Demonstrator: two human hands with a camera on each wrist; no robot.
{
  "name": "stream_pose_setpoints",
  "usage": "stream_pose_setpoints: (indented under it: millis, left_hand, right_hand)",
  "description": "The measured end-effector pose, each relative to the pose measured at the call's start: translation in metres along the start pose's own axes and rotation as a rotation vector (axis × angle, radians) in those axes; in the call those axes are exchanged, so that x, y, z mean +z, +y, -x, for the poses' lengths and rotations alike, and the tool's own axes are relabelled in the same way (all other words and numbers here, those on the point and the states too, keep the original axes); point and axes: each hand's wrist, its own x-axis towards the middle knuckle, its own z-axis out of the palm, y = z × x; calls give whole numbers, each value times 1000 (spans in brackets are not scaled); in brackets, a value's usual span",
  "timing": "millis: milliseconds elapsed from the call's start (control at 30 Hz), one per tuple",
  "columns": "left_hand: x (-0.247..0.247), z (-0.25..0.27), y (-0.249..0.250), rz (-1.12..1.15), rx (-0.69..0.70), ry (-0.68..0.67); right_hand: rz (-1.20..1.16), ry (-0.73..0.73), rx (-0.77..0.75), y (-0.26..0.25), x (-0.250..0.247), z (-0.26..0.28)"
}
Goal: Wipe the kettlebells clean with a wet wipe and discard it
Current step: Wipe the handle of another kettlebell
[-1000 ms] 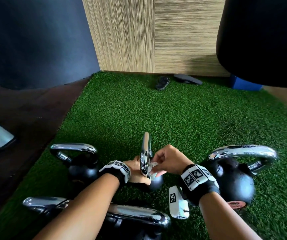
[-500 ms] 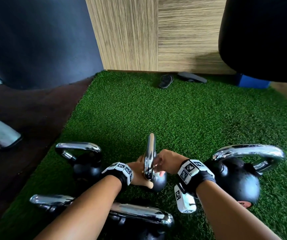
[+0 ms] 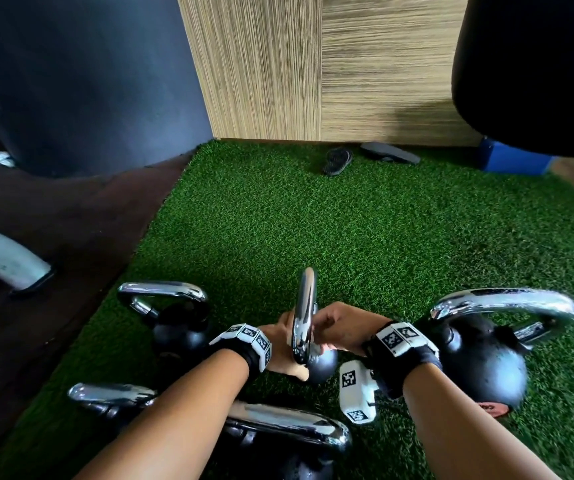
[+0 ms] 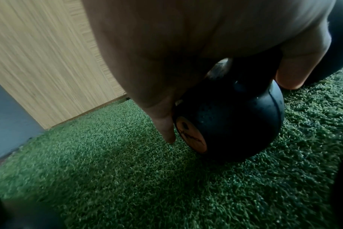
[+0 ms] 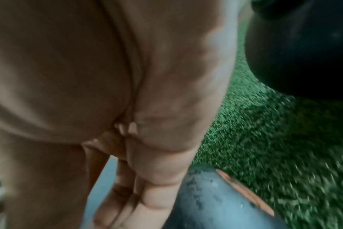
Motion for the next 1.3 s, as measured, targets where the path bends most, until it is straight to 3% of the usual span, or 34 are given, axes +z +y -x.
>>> stream_pose_setpoints:
  millis: [100, 200, 333, 600, 700, 900, 1000, 1100, 1300]
  left_hand:
    - [-1, -2, -2, 84, -49, -22]
    - [2, -4, -3, 154, -51, -18]
    - [6, -4, -7, 205, -97, -16]
    - [8, -4, -6, 218, -172, 13]
    - [8, -3, -6, 261, -146, 40]
    - [9, -2, -6, 249, -123, -2]
    - [9, -2, -7, 248, -143, -1]
    - [10, -2, -6, 216, -137, 3]
    - [9, -1, -6, 201, -150, 16]
  right_hand:
    - [-229, 121, -81, 13, 6, -9]
    - [-489, 79, -139, 26, 10, -17]
    - [-467, 116, -143, 30, 5, -24]
    - [-675, 273, -109, 33, -1, -25]
    - [-624, 420, -68, 26, -6, -29]
    - [-533, 534, -82, 28, -9, -36]
    - [-285, 695, -71, 25, -17, -42]
    - [-172, 755, -83, 20, -16, -42]
    - [-188, 862, -13, 4, -17, -46]
